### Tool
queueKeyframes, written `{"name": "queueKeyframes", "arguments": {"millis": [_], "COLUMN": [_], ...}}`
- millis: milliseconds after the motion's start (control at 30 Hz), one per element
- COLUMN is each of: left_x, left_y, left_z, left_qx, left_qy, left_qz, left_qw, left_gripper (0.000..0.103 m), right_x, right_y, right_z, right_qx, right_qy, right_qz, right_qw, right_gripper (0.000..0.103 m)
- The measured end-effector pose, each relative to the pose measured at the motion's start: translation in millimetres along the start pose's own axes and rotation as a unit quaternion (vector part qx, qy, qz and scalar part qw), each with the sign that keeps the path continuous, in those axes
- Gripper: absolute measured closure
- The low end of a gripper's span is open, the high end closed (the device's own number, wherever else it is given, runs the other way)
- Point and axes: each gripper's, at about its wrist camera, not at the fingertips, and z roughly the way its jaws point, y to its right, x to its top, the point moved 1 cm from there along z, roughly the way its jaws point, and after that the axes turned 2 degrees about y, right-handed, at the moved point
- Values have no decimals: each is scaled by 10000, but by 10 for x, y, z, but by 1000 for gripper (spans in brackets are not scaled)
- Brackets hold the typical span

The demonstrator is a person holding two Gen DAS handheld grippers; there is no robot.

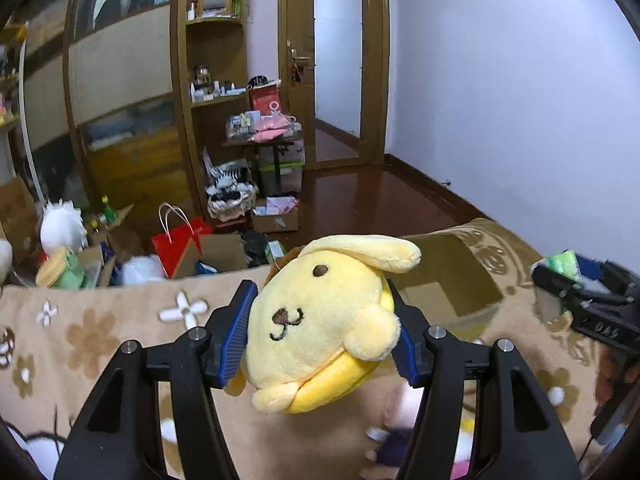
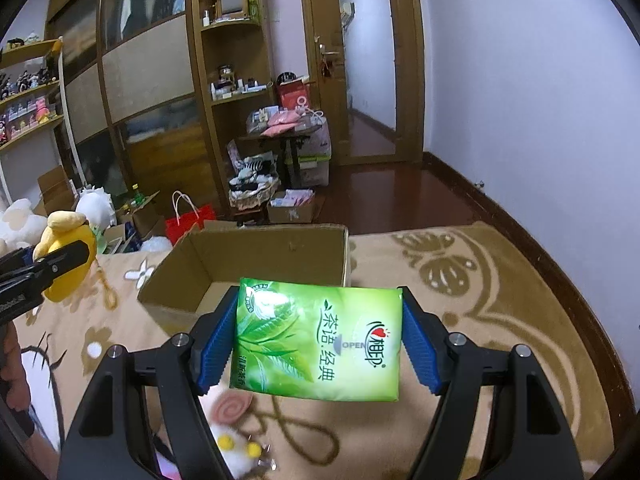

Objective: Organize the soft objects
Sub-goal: 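Carry both items over the cardboard box and open both tools to drop them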

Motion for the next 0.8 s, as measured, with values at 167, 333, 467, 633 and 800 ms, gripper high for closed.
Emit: {"name": "queueKeyframes", "arguments": {"millis": [167,333,467,633,800], "left_x": [114,201,216,140,49], "left_y": [-96,-143,-169,-116,11], "left_z": [306,456,621,819,1020], "left_qx": [-119,-236,-285,-341,-460], "left_qy": [-121,-38,-175,-385,-639], "left_qz": [-249,-269,-376,-335,-266], "left_qw": [9995,9994,9987,9981,9965], "left_gripper": [43,43,43,43,43], "right_x": [172,298,302,237,166], "right_y": [-34,-95,-128,-130,-139], "right_z": [122,330,526,727,850], "right_qx": [14,50,138,167,194], "right_qy": [170,184,58,-152,-320], "right_qz": [-69,-211,-217,-143,-164], "right_qw": [9998,9996,9997,9996,9992], "right_gripper": [24,24,24,24,24]}}
